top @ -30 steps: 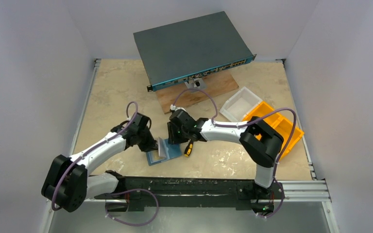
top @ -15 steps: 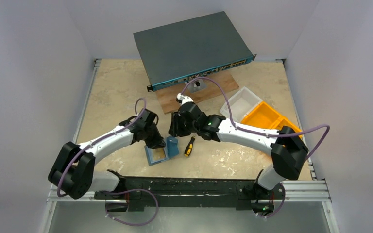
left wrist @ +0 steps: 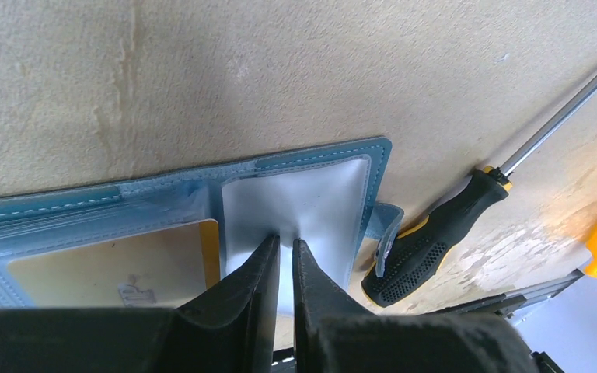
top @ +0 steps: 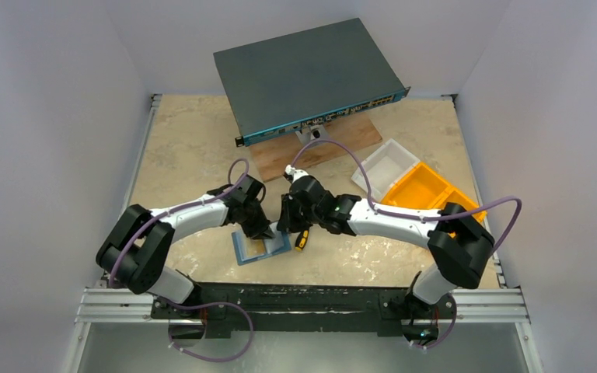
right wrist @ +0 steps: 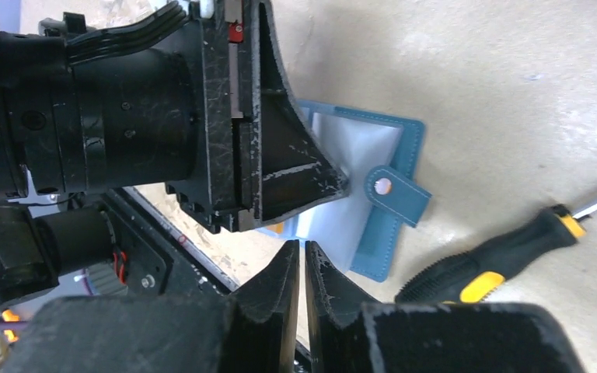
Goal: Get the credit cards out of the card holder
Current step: Open the card holder at the center of the board.
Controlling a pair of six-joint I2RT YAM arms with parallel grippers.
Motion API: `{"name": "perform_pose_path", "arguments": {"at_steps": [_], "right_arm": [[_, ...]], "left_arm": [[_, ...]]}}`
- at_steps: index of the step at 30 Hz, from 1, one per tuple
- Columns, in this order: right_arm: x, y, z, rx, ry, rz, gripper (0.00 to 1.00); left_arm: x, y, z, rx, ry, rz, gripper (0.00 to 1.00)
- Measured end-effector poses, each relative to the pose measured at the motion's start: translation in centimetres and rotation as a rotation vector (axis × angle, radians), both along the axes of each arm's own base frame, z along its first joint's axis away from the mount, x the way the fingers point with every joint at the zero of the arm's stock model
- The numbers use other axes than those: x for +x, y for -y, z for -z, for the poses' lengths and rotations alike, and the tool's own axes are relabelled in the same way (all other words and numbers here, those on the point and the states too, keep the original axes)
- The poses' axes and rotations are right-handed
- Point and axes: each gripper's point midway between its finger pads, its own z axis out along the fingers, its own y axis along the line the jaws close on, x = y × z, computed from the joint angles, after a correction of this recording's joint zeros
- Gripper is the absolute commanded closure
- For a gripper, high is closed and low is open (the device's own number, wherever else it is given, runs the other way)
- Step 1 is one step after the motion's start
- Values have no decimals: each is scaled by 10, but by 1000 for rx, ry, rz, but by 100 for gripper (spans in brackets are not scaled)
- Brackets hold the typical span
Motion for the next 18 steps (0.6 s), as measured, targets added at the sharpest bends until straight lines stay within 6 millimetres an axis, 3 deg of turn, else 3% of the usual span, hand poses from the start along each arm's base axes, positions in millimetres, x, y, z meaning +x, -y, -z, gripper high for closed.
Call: {"name": "perform_pose_path", "arguments": {"at_steps": [7,13,18], "right_arm": [[-6,-15,18,28,-44,-37,98],[-15,-9,54,-19,-119,-24,100],[-19,-3,73,-53,-159,-4,100]], "left_arm": [[0,1,-1,-2,1,1,89],[0,-2,-5,10,8,6,89],[1,-9,-23,24,61,2,88]]}}
